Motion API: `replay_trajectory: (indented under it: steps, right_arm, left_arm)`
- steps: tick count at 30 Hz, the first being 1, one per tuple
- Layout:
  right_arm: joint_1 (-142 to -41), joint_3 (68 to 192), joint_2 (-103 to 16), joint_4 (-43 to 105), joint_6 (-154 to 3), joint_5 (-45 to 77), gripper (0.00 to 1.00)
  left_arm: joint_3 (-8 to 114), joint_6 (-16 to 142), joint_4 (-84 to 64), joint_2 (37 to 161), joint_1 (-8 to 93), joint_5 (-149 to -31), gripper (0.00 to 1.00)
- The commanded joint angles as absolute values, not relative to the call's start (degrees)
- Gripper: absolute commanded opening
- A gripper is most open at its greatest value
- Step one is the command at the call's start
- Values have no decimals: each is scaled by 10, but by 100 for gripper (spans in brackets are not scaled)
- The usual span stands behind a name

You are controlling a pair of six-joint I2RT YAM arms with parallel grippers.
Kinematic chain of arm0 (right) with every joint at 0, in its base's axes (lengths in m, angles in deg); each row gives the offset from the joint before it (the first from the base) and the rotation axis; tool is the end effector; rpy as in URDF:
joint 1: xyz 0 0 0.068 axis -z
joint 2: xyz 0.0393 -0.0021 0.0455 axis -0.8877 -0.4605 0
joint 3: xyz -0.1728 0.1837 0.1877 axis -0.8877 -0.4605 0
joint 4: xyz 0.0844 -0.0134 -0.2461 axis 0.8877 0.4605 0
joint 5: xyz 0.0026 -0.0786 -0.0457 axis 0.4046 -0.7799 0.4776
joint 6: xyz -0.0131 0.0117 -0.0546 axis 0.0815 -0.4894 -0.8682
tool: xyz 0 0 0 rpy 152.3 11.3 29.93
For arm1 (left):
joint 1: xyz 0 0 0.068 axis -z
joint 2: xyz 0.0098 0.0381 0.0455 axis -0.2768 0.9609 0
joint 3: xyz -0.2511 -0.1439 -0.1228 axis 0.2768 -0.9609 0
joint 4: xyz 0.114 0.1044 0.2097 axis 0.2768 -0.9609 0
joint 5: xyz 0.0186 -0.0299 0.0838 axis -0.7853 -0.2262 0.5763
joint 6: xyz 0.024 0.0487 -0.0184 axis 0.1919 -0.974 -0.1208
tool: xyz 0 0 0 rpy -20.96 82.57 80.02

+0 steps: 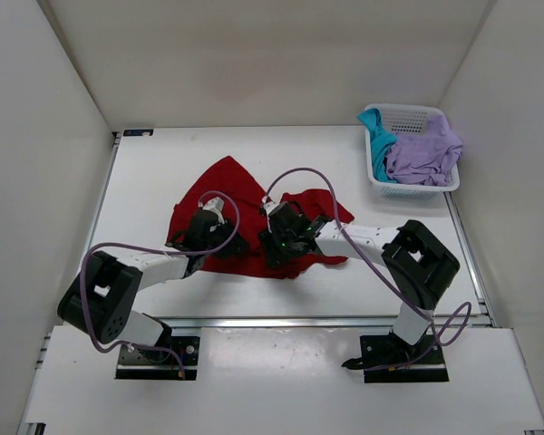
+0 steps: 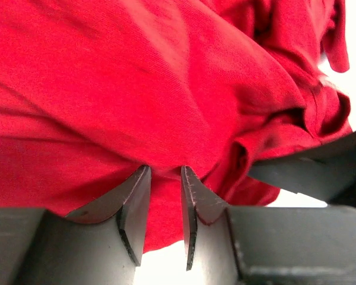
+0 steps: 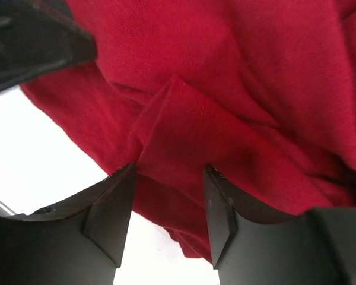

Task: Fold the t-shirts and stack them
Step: Flatten out the tshirt

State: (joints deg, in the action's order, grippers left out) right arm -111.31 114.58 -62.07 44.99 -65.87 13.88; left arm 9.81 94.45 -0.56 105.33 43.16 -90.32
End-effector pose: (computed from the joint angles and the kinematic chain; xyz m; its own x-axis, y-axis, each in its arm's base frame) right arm 0.2386 0.2772 0.2137 -0.7346 -0.4061 -0.5435 -0.5982 0.7656 0.2366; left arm 0.2260 -0.1226 0.1838 -0.8064 -0.3390 -0.4846 0.0092 0.8122 -0.5833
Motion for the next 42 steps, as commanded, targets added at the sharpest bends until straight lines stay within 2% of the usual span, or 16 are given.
replay_trajectory:
  steps: [1,3,5,6,8,10,19,20,21,24,28,31,33,37,42]
  right_arm:
    - [-1115,1173,-627,448,-654,123,48]
    - [-1119,1180,-632,452,-655,121,47]
    - [-1121,1178,-634,454,-650,108,25]
    - [-1117,1176,-633,452,-647,106,21]
    - [-1113,1165,-623,448,-640,108,6]
    - [-1112,1161,-613,447,-645,102,0]
    - [-1114,1096,-464,552,-651,130,0]
    - [-1115,1080,-440,576,-651,151,0]
    - [-1111,1022,-385,656,-654,229,0]
    - [-1121,984,-359,740,-647,216,0]
    - [-1099,973,-330,770,-641,202,1]
    - [-1052,996,-299,746,-645,210,37]
    - [-1016,1001,-298,707,-648,221,44]
    - [-943,978,-322,573,-626,233,46]
    - [-892,989,-422,442,-599,200,46]
  left_arm:
    - [98,948,26,1053,462,-908,37]
    - [95,953,33,1062,470,-909,37]
    - [88,959,47,1073,470,-912,36]
    - [90,960,53,1078,469,-909,35]
    - [91,961,60,1093,465,-896,36]
    - [98,964,61,1110,462,-901,34]
    - [156,992,110,1203,432,-910,32]
    - [167,996,107,1211,423,-907,33]
    - [211,1002,110,1239,390,-915,32]
    - [255,1014,109,1259,350,-926,32]
    - [273,1016,104,1249,320,-941,34]
    - [254,1017,102,1225,306,-974,35]
    - [241,1000,88,1212,307,-985,36]
    - [181,966,51,1151,315,-973,37]
    - [91,926,16,1025,317,-946,37]
